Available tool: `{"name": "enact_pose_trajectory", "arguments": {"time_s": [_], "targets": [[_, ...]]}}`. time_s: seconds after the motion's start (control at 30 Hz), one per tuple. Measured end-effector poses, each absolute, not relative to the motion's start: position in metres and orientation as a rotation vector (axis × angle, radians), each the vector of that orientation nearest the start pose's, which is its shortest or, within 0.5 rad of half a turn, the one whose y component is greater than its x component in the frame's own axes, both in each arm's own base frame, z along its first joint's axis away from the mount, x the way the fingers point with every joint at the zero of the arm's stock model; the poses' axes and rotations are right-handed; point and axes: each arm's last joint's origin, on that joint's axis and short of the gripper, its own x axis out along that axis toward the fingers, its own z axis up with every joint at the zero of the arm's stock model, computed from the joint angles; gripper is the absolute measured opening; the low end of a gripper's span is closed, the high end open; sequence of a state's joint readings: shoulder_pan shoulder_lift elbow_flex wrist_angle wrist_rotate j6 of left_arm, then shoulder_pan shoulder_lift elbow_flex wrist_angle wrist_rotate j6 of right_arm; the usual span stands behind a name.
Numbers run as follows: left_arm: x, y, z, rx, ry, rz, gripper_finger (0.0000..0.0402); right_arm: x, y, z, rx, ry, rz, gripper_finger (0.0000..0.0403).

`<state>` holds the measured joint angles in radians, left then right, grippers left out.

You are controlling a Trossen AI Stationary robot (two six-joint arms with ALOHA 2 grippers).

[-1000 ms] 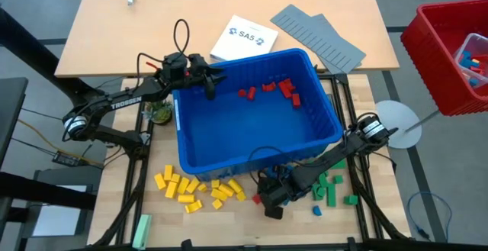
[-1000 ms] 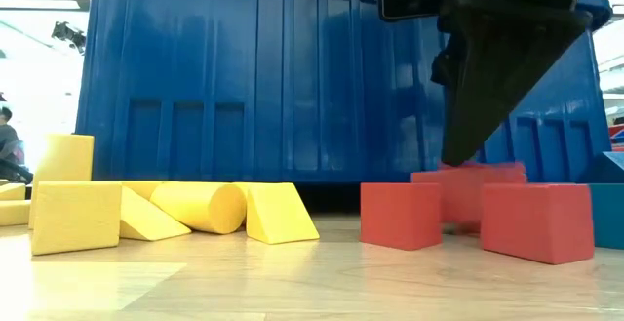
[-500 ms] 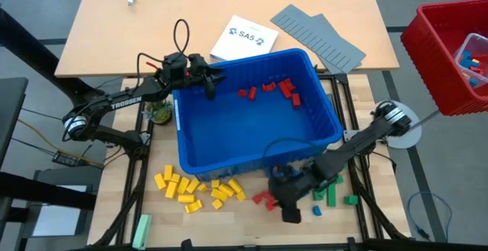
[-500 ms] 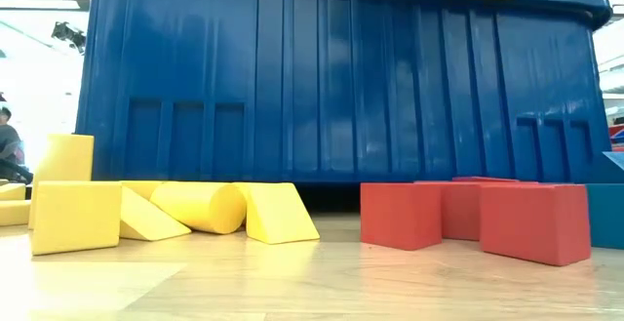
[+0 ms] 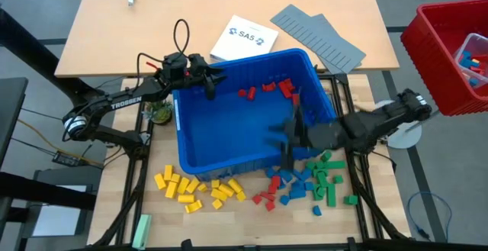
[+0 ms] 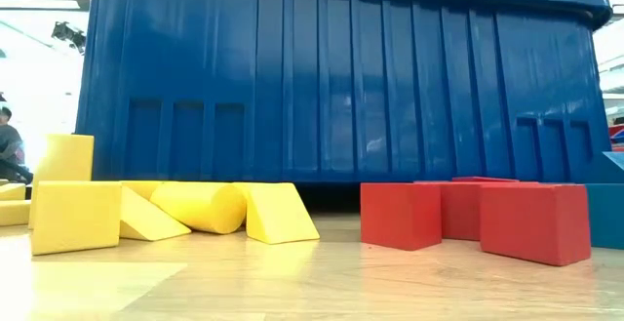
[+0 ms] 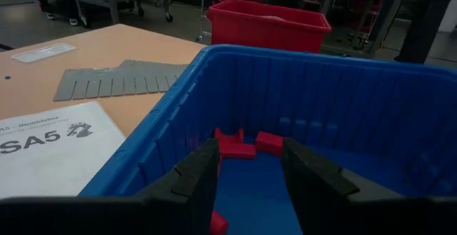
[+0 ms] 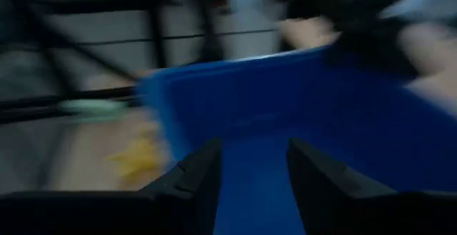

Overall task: Sort blocks
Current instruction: Remove the red block from the blue bin

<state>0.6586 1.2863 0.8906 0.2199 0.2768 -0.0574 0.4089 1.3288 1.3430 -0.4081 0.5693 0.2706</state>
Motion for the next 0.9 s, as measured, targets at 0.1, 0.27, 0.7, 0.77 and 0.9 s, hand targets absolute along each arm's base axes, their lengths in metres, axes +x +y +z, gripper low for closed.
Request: {"name": "enact_pose_trajectory", "arguments": {"time_s": [0.1, 0.27, 0.7, 0.77, 0.9], "targets": [[0.234, 0.171, 0.301, -0.136, 0.147, 0.385, 0.0163, 0.271, 0.064, 0.394, -0.022, 0.31, -0.34, 0.0148], [0.234, 0.171, 0.301, -0.136, 0.147, 0.385, 0.0163, 0.284, -0.002, 0.388, 0.038, 0.366, -0.446, 0.0174], [0.233, 0.171, 0.301, -0.137, 0.148, 0.386, 0.0163, 0.293, -0.128, 0.345, 0.206, 0.525, -0.771, 0.0243], [0.234, 0.171, 0.301, -0.136, 0.147, 0.385, 0.0163, 0.298, -0.143, 0.331, 0.224, 0.575, -0.777, 0.024], [0.234, 0.171, 0.301, -0.137, 0.148, 0.385, 0.0163, 0.307, -0.171, 0.3, 0.287, 0.654, -0.772, 0.0232]]}}
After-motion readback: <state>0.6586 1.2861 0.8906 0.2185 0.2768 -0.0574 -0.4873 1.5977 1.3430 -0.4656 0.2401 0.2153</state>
